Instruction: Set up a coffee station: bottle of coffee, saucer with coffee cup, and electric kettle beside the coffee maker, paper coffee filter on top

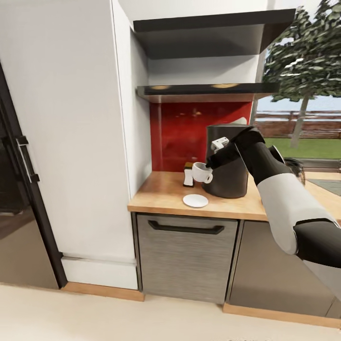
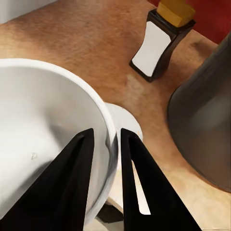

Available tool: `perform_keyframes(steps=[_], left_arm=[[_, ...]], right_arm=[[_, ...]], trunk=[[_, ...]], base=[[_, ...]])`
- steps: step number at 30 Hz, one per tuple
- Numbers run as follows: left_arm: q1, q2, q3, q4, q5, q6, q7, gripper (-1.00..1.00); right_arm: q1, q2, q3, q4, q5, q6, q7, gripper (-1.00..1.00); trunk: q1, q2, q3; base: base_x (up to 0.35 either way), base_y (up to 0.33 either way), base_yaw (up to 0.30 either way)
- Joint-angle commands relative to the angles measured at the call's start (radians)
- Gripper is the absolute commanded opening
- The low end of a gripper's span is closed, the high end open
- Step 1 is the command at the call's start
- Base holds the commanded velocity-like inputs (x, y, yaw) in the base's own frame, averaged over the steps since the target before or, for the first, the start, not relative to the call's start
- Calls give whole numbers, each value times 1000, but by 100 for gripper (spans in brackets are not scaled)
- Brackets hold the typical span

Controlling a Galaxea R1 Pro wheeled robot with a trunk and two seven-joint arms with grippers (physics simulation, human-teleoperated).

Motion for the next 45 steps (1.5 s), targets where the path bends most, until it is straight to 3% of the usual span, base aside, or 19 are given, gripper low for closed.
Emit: perform_keyframes(steps=[1, 16, 21, 22, 26, 32, 45], left_arm=[[0, 0, -6, -1, 11, 10, -3, 100], [0, 0, -6, -1, 11, 11, -4, 100], [0, 0, -6, -1, 11, 10, -4, 100], [0, 0, -6, 0, 11, 10, -4, 100], [0, 0, -6, -1, 11, 10, -3, 100], [0, -1, -6, -1, 11, 10, -2, 100], [0, -1, -7, -1, 11, 10, -2, 100]], right_arm=[[-1, -1, 2, -1, 10, 2, 11, -100], [-1, -1, 2, 6, 11, 3, 10, -100], [-1, -2, 4, 78, 34, 3, 10, -100], [-1, -2, 4, 91, 65, 2, 10, -100], [-1, -5, 4, 105, 94, 1, 10, -100], [-1, -11, 3, 159, 105, 1, 10, -100], [-1, -14, 2, 171, 105, 0, 10, -100]], trunk=[[0, -1, -1], [0, -1, 5], [0, -1, 5], [0, -1, 5], [0, -1, 5], [0, -1, 5], [0, -1, 5]], base=[[0, 159, -181], [75, 186, -169], [54, 105, -4], [11, 21, -1], [6, 11, 0], [1, 2, 0], [10, 0, 0]])
